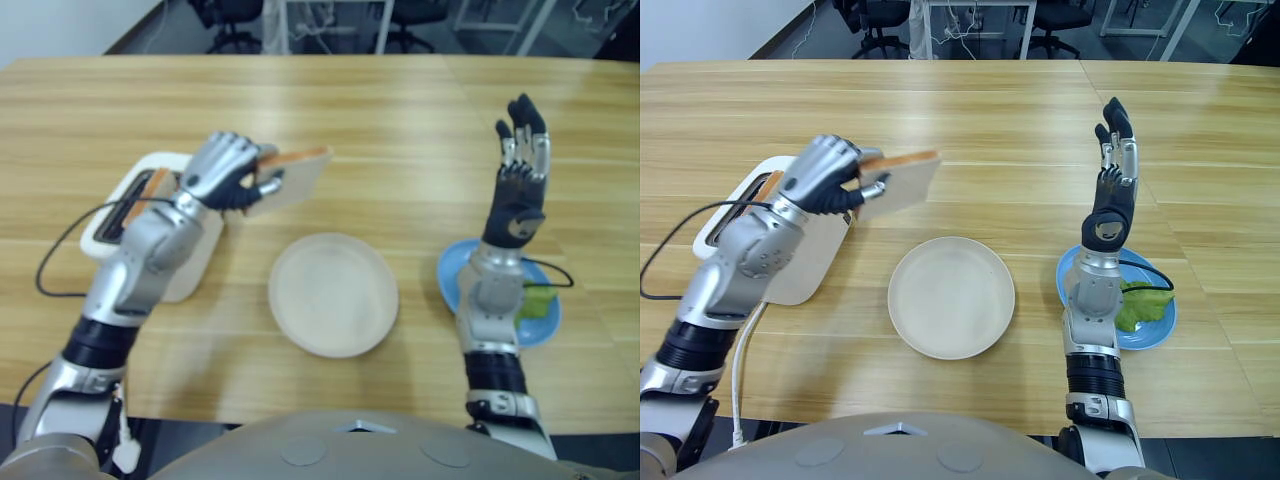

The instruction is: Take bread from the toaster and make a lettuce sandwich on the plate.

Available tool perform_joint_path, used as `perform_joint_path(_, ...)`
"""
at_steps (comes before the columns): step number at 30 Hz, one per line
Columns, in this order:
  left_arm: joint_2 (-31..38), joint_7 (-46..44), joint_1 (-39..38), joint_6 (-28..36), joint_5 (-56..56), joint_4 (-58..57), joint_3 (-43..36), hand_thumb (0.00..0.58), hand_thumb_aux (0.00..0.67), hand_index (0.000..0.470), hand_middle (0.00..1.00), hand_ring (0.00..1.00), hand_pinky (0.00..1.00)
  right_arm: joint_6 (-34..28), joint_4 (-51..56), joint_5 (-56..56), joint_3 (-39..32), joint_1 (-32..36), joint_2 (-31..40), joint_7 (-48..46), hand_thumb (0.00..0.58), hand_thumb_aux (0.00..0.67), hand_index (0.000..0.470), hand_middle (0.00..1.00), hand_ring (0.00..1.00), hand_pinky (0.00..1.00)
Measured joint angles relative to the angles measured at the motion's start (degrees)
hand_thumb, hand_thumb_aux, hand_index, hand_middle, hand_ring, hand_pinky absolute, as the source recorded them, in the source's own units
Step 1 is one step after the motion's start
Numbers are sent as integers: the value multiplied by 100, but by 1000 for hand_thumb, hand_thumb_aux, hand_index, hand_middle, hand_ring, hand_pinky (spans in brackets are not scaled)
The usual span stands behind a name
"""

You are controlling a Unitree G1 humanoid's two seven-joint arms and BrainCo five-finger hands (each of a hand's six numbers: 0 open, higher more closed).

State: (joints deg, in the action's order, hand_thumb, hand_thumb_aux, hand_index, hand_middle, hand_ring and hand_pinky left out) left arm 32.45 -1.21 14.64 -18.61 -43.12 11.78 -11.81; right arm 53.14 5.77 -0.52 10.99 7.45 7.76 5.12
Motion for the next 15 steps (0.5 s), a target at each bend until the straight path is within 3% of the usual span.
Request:
perform_joint_path(7,-366,823,-369,-558,-1037,-748,-1021,580,670,460,1000,1000,1000,-24,7,140,5,65,13,-107,0,0,0,0,0,0)
perform_joint_path(15,-602,2166,-336,-686,-2199,-1818,-1931,580,670,460,1000,1000,1000,-104,-13,163,-9,42,-57,-238,0,0,0,0,0,0)
